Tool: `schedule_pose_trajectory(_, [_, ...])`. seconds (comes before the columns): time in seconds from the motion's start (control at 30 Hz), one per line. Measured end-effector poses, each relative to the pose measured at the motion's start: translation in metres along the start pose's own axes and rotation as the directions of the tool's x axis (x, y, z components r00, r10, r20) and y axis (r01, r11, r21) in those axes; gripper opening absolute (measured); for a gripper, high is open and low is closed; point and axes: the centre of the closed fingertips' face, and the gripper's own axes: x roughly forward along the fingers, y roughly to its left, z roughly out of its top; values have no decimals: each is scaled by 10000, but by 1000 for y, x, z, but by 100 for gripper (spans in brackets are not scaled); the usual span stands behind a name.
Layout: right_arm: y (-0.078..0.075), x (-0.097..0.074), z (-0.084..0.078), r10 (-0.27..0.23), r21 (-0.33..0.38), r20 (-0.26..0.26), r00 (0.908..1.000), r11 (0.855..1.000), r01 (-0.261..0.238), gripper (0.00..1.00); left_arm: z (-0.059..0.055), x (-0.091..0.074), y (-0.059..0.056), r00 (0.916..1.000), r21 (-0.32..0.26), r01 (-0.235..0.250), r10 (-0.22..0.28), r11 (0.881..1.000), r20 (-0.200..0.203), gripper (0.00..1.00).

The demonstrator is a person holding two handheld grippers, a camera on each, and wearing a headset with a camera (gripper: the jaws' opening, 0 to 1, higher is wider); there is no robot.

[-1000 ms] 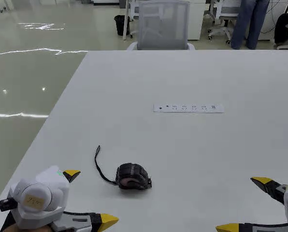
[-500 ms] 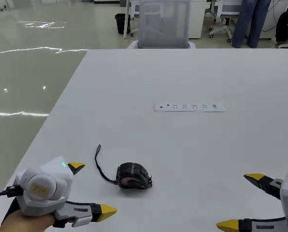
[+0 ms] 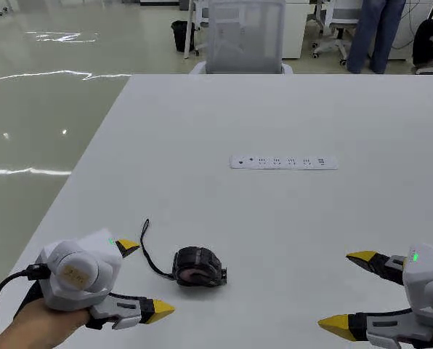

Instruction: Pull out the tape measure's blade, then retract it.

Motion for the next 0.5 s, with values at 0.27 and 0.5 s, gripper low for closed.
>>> schedule_pose_trajectory(0.27, [-4,15,2,429,-407,-28,9991,9982,-429,67,-1,12,4,9984,685,403,-375,9968,-413,64])
schedule_pose_trajectory(0.5, [-9,30,5,742,-771,-3,9972,9943,-740,61,-2,23,10,9955,1141,644,-558,9914,-771,60])
